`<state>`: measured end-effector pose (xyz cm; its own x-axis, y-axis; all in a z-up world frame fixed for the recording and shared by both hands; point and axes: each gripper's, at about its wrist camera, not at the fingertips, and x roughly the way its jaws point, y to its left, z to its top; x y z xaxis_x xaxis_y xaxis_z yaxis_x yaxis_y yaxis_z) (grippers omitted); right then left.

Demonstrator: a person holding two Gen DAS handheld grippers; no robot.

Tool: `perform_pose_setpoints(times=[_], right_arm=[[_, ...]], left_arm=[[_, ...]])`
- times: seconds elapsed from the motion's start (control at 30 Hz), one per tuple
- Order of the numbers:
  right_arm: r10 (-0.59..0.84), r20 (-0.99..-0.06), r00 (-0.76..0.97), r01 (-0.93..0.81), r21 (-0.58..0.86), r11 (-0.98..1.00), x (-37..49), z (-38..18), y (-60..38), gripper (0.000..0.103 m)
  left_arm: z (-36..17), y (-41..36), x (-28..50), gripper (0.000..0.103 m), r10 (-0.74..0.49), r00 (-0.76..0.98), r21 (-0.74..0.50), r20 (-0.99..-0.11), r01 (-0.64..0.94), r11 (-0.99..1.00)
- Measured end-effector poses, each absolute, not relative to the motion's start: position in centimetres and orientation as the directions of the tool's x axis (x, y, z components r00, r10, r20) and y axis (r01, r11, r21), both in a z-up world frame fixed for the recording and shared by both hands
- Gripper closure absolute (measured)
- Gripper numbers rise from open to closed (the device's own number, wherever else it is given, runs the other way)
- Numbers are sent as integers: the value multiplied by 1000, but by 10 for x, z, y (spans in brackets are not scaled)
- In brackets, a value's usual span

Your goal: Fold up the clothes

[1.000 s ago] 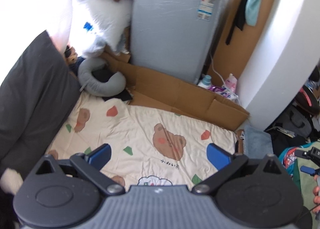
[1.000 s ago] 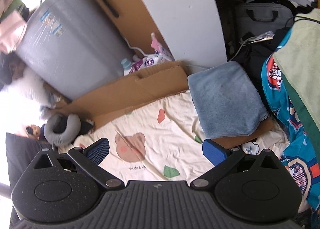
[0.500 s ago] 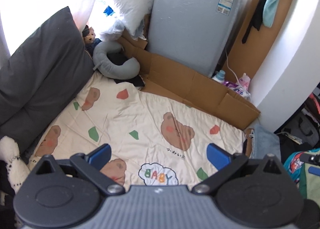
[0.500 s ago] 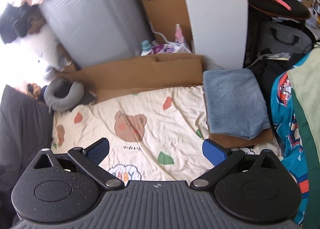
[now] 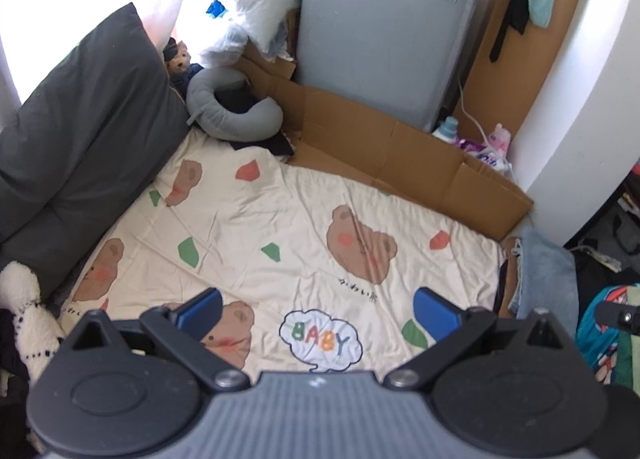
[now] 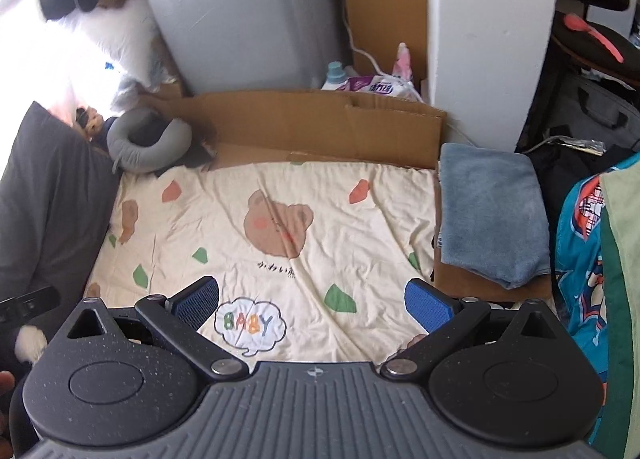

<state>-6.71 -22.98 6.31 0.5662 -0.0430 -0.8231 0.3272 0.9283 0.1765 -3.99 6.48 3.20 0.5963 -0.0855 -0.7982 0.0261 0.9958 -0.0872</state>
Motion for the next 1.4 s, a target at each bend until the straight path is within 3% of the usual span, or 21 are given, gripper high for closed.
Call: perform_pose_setpoints(times=[0.57, 0.9, 1.4], right_arm=[[23, -863, 506, 211, 149, 966, -48, 45, -168, 1], [52, -860, 507, 175, 162, 971, -38, 35, -149, 1], [14, -863, 505, 157, 108, 982, -38, 34, -137, 1]], left_arm=[[23, 55, -42, 0, -29, 572, 26, -820, 88, 996], [12, 54, -35, 0, -92, 532, -50, -842, 93, 994], [13, 43, -38, 1, -50, 544, 8, -838, 103, 995]])
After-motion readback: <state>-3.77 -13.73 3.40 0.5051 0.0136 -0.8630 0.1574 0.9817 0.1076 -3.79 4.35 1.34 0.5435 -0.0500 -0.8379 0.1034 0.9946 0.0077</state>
